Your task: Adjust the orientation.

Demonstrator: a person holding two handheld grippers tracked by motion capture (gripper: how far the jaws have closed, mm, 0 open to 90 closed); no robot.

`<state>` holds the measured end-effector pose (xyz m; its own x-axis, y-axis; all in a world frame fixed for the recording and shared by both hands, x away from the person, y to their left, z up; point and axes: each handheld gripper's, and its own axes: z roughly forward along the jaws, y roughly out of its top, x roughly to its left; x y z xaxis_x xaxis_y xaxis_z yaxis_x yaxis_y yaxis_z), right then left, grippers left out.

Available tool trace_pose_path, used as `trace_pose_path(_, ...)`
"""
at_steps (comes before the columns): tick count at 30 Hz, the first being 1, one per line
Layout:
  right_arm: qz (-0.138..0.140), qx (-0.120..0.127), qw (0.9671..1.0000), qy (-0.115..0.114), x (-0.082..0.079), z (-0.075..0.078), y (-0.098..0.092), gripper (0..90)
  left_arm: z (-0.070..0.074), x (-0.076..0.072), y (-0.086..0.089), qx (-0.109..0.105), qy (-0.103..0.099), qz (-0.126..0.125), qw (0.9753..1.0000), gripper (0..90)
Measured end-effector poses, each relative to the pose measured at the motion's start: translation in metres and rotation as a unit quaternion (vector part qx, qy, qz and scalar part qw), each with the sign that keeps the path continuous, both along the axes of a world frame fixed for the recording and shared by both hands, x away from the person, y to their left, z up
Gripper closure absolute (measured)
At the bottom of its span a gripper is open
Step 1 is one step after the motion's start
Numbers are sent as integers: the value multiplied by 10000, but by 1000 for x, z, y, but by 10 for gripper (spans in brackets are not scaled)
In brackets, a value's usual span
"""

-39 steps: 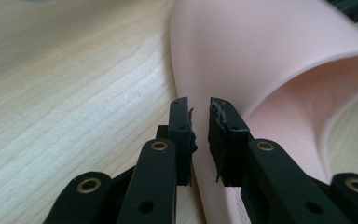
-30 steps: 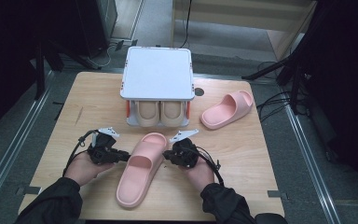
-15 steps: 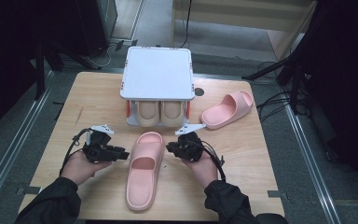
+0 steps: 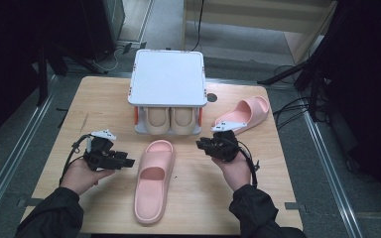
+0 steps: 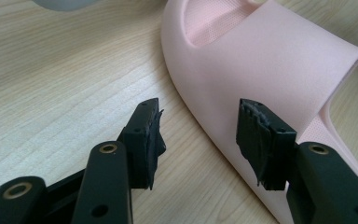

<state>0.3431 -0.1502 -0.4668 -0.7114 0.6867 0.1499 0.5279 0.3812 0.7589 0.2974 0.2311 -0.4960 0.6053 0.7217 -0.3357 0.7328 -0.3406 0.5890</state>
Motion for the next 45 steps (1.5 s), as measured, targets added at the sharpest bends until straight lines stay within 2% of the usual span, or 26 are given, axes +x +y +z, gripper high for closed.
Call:
trace_pose_path(4, -206, -78, 9997, 87, 11, 1, -15, 757, -1, 0, 2, -11, 5, 15, 10000, 457)
trace_pose_path(9, -426, -48, 9990, 111, 26, 5, -32, 851, -2, 0, 4, -46, 10, 17, 10000, 440)
trace_pose_path(17, -883, -269, 9955, 220, 61, 4, -63, 888, -3, 1, 5, -25, 1, 108, 9999, 432)
trace_pose_path(21, -1165, -252, 9926, 217, 76, 6, -84, 900, -4, 0, 6, 14, 14, 118, 9999, 429)
trace_pose_path(25, -1390, -258, 9896, 256, 89, 6, -98, 900, -5, -2, 7, 26, 27, 165, 9999, 429)
trace_pose_path(30, -1634, -330, 9852, 411, 104, -6, -107, 900, -5, -5, 8, 45, 37, 199, 9998, 429)
trace_pose_path(33, -1763, -205, 9824, 582, 114, -16, -114, 900, -5, -6, 8, 52, 27, 195, 9998, 428)
trace_pose_path(38, -1961, -401, 9782, 554, 126, -24, -117, 889, -7, -10, 9, 96, 49, 228, 9997, 428)
trace_pose_path(41, -2078, -375, 9754, 638, 130, -27, -122, 887, -7, -12, 11, 93, 41, 246, 9996, 428)
trace_pose_path(43, -2096, -328, 9749, 669, 131, -28, -125, 888, -7, -12, 12, 86, 50, 271, 9996, 428)
trace_pose_path(45, -2128, -397, 9741, 651, 131, -27, -126, 885, -7, -13, 14, 93, 45, 273, 9996, 427)
